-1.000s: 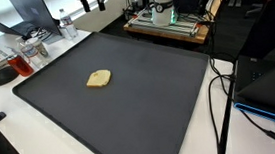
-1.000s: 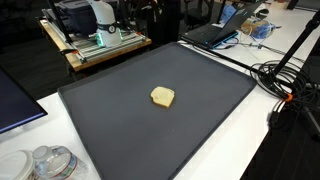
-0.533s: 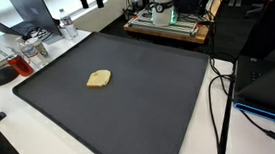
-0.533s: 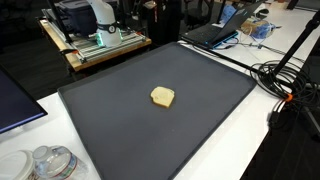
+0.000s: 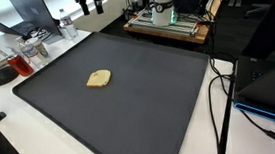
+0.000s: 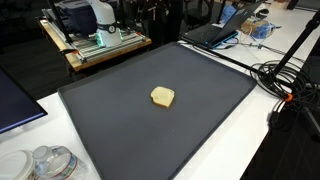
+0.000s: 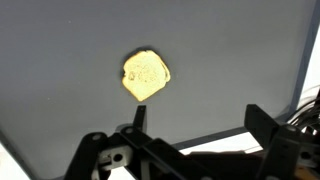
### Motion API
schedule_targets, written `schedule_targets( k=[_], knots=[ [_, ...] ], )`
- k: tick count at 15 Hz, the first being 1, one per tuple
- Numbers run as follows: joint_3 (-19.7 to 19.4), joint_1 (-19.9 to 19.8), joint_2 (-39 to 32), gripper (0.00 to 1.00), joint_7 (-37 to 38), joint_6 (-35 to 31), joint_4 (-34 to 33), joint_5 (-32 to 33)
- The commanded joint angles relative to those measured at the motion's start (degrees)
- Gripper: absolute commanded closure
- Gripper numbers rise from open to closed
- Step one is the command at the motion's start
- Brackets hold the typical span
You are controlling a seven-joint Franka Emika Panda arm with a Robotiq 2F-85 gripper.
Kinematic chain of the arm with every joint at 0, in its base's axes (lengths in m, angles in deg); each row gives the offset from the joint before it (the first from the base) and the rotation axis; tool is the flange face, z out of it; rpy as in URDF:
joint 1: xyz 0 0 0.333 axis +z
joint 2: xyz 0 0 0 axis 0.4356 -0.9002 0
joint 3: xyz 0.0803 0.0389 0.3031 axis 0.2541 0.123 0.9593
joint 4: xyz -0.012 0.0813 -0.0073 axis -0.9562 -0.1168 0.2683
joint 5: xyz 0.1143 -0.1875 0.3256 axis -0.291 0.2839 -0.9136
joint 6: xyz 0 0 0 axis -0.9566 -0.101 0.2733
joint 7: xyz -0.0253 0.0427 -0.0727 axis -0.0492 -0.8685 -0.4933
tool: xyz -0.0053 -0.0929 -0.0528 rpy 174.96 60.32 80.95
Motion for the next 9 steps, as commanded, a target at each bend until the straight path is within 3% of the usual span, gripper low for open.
schedule_targets(
  k=[1, 5, 9],
  knots=[
    [0.03, -0.74, -7.79, 0.0, -4.23, -5.09, -1.49, -8.63],
    [2.31, -1.87, -15.9, 0.0, -6.78, -9.6, -1.84, -15.97],
    [4.76, -3.53, -23.66, 0.0, -4.08, -12.71, -3.66, -17.86]
  ],
)
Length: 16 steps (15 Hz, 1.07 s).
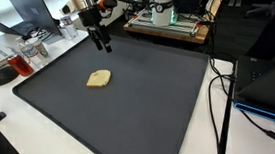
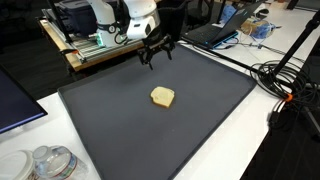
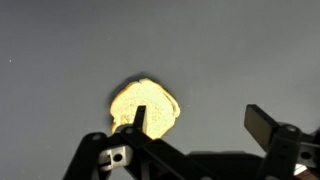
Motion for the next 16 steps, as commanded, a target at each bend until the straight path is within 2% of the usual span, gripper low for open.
schedule_targets(
  k=[1, 5, 11, 16],
  knots=[
    [3.13, -2.83, -6.99, 0.0, 1.02, -2.01, -3.78, -2.91],
    [3.94, -3.09, -12.48, 0.0, 5.8, -4.22, -7.3, 0.45],
    [-0.08, 1.89, -17.36, 0.0, 20.44, -3.36, -11.2, 14.06],
    [-1.39, 4.3, -19.42, 0.0, 27.48, -0.79, -12.93, 20.34]
  ],
)
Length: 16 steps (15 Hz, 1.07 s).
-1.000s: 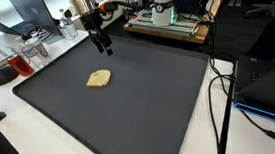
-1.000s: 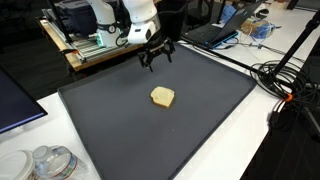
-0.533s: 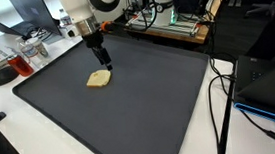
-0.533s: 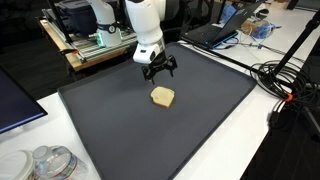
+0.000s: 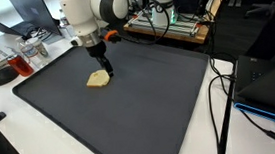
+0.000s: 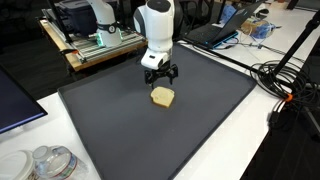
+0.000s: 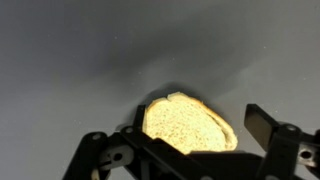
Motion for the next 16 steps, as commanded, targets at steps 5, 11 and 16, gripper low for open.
schedule_targets(
  k=[5, 11, 16],
  knots=[
    [-2.56, 3.33, -3.83, 0.0, 8.28, 6.52, -4.6, 7.18],
    [-2.71, 3.42, -6.21, 0.0, 10.66, 6.33, -6.83, 7.79],
    [-4.75, 5.36, -6.57, 0.0, 14.77, 0.58, -4.18, 8.96]
  ],
)
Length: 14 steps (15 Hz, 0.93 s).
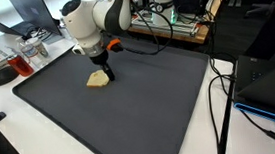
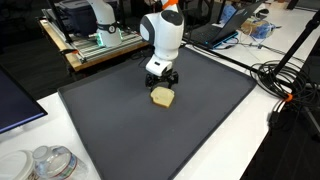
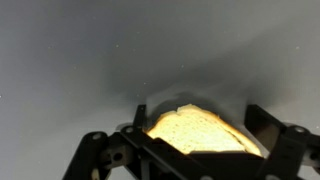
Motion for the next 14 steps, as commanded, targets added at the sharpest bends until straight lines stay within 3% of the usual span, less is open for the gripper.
schedule_targets(
  k=[1, 8, 14],
  knots=[
    [-2.79, 2.51, -1.09, 0.0, 5.28, -5.38, 1.55, 2.43],
    [-7.56, 7.07, -1.42, 0.0, 10.87, -16.25, 5.88, 3.26],
    [-11.04, 9.82, -1.75, 0.0, 9.37, -27.02, 10.32, 2.42]
  ],
)
